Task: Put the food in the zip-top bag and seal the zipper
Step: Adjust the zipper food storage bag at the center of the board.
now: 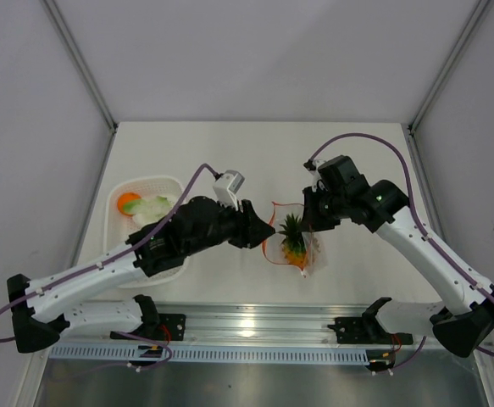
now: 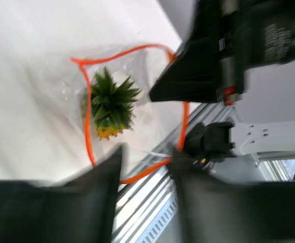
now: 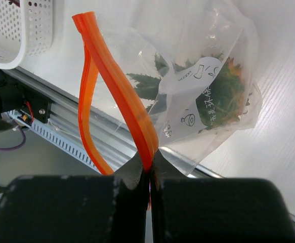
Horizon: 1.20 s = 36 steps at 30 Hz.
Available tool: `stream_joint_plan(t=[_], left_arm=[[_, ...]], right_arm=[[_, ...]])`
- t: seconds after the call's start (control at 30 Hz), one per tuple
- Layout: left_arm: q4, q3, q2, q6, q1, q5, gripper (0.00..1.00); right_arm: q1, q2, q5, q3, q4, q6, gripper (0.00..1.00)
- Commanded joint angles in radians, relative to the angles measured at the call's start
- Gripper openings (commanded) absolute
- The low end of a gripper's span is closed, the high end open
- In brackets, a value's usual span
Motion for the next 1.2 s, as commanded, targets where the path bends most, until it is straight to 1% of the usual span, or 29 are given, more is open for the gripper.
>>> stream_joint_plan(t=[0.0,0.1,0.13,0.23,0.33,0.43,0.47,0.5,0.53,0.57,0.6,0.63,0.7,0.8,0.93,1.0,1.07,1.17], left_arm=[[-0.044,-0.074,0.034,-0.047,0.002,0.013,0.54],[0.033,-0.155,0.069,-0.090,0.002,0.046,0.68],[0.047,-0.163,0.080,-0.103,0.002,0.053,0.70],[0.054,-0.166,0.129,-0.115,-0.004,0.074,0.72],[0.044,-0.137,0.173,-0.115,-0.012,0.082,0.73],[0.041,-0.111,0.227,-0.109,-0.014,0.095,0.71],[0.039,-0.099,0.241,-0.104,-0.014,0.096,0.67],[0.033,-0.062,0.252,-0.089,-0.012,0.096,0.42],[0.030,-0.047,0.270,-0.077,-0.012,0.123,0.28],[0.027,-0.030,0.275,-0.066,-0.012,0.125,0.16],[0.024,-0.014,0.278,-0.057,-0.012,0.128,0.01],[0.013,0.036,0.278,-0.043,-0.012,0.135,0.01],[0.009,0.073,0.267,-0.025,-0.013,0.146,0.01],[0.012,0.105,0.229,-0.025,-0.020,0.169,0.01],[0.028,0.095,0.169,-0.047,-0.047,0.186,0.01],[0.028,0.067,0.152,-0.060,-0.047,0.189,0.01],[0.030,0.012,0.126,-0.066,-0.047,0.159,0.01],[0.019,-0.036,0.147,-0.089,-0.032,0.161,0.00]], right_arm=[[-0.007,-0.016,-0.056,0.004,0.025,-0.012,0.00],[-0.012,-0.016,-0.073,0.000,0.034,-0.012,0.00],[-0.013,-0.013,-0.080,0.002,0.034,-0.012,0.00],[-0.015,-0.013,-0.080,0.000,0.031,-0.014,0.00],[-0.021,-0.014,-0.085,-0.007,0.028,-0.018,0.00],[-0.025,-0.013,-0.091,-0.012,0.032,-0.021,0.00],[-0.028,-0.013,-0.090,-0.010,0.032,-0.023,0.00],[-0.032,-0.013,-0.085,-0.010,0.028,-0.024,0.00],[-0.033,-0.013,-0.077,-0.009,0.017,-0.030,0.00],[-0.038,-0.014,-0.047,-0.001,0.006,-0.033,0.00],[-0.041,-0.016,-0.024,0.005,-0.004,-0.038,0.00],[-0.044,-0.022,0.002,0.013,-0.030,-0.046,0.00],[-0.053,-0.031,0.082,0.040,-0.057,-0.056,0.00],[-0.062,-0.054,0.136,0.091,-0.104,-0.079,0.00],[-0.075,-0.081,0.121,0.131,-0.139,-0.090,0.00],[-0.075,-0.091,0.102,0.123,-0.140,-0.087,0.00],[-0.075,-0.104,0.075,0.074,-0.114,-0.086,0.00],[-0.076,-0.108,0.049,-0.032,-0.064,-0.078,0.00]])
